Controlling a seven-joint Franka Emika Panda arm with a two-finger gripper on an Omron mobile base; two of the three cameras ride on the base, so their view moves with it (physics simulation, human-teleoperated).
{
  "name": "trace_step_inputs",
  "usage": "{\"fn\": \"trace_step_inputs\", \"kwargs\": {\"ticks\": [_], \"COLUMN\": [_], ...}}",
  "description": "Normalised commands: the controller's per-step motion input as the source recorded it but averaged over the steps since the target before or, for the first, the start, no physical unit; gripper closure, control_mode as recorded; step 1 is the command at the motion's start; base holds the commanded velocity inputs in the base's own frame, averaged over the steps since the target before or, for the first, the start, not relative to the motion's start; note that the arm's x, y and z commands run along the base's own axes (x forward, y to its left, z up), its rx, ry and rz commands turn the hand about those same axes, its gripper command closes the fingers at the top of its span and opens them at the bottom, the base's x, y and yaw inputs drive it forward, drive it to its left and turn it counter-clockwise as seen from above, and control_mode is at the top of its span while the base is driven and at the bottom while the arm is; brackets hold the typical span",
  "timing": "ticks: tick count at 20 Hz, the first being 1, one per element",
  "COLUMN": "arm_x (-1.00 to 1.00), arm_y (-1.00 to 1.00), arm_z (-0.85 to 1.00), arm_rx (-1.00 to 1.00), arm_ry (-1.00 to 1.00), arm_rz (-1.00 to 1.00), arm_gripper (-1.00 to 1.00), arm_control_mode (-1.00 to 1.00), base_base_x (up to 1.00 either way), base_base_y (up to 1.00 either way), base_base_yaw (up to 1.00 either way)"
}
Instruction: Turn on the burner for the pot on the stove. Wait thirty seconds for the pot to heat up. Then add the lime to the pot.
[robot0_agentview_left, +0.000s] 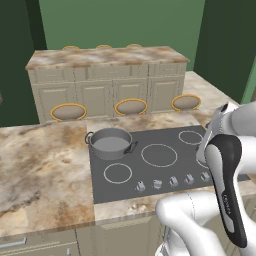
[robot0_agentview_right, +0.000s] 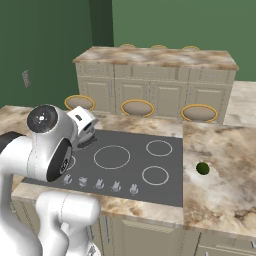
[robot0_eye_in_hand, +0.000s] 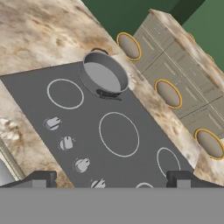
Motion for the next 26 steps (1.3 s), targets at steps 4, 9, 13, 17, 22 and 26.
{"fn": "trace_step_inputs", "kwargs": {"ticks": [4,9,13,17,22,26], "arm_x": [0.00,0.00,0.00,0.00,0.00,0.00], "arm_y": [0.00,0.00,0.00,0.00,0.00,0.00], "arm_z": [0.00,0.00,0.00,0.00,0.00,0.00], "arm_rx": [0.00,0.00,0.00,0.00,0.00,0.00], "arm_ry": [0.00,0.00,0.00,0.00,0.00,0.00], "arm_rz": [0.00,0.00,0.00,0.00,0.00,0.00], "arm_gripper": [-1.00,-1.00,-1.00,-1.00,-1.00,-1.00], "arm_control_mode": [-1.00,-1.00,-1.00,-1.00,-1.00,-1.00], "base_base_x": [0.00,0.00,0.00,0.00,0.00,0.00], "base_base_y": [0.00,0.00,0.00,0.00,0.00,0.00], "base_base_yaw": [0.00,0.00,0.00,0.00,0.00,0.00]}}
